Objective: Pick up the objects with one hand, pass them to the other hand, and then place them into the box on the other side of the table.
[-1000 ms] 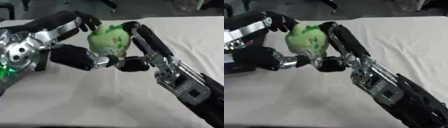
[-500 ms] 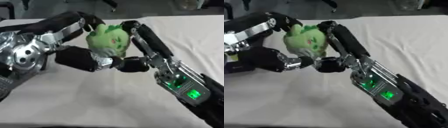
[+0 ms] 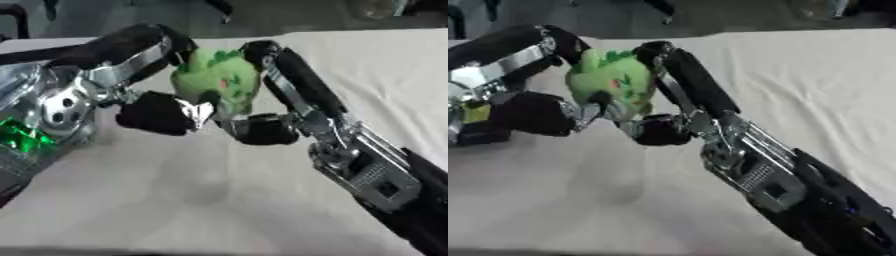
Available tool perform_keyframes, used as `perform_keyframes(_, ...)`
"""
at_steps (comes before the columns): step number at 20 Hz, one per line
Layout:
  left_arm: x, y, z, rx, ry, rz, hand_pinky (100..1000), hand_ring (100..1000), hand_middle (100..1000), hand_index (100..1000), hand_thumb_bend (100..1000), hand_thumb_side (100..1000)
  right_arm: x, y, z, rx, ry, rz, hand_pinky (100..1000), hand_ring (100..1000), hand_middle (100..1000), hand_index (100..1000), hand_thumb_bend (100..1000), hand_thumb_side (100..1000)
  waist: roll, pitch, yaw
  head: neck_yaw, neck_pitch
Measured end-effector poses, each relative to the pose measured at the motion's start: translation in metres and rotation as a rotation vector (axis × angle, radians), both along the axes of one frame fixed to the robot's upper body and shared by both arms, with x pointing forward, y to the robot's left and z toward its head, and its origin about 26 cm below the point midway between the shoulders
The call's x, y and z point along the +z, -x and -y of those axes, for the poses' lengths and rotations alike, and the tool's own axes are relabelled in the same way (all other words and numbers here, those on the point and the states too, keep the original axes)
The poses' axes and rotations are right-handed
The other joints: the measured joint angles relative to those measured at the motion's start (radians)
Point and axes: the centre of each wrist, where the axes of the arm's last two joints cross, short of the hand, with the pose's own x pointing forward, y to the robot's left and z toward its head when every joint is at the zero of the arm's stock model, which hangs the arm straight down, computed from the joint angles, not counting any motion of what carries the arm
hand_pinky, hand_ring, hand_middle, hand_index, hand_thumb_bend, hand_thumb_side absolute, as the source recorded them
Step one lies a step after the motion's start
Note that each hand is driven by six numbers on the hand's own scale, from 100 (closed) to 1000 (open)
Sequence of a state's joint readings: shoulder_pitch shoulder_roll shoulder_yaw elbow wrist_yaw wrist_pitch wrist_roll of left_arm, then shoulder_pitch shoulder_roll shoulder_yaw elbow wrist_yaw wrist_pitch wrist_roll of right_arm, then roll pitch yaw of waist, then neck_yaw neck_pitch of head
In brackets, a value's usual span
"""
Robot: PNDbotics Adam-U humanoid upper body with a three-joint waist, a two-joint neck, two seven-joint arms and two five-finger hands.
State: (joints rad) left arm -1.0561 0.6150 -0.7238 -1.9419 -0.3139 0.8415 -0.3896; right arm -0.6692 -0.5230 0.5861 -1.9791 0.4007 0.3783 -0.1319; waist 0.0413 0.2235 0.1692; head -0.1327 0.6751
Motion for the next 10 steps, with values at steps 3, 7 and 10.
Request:
perform_keyframes(3,-0.0012,-0.0026,0.0015,0.014,0.014,-0.015,836,751,622,606,100,217,-0.0004,0.0001,-0.0002,0.001,0.002,0.0,692,689,563,423,337,100,0.0,0.001,-0.002,0.001,0.0)
perform_keyframes(7,-0.0025,-0.0052,0.003,0.031,0.036,-0.042,826,709,580,488,100,245,-0.0006,0.0,-0.0002,-0.001,0.003,0.002,692,688,563,425,337,100,0.0,0.001,-0.003,0.002,0.0)
perform_keyframes(10,-0.0035,-0.0077,0.0035,0.037,0.054,-0.071,819,690,556,425,100,245,-0.0011,0.0,-0.0004,-0.001,0.006,0.002,691,688,564,429,340,100,0.0,0.001,-0.004,0.003,0.0)
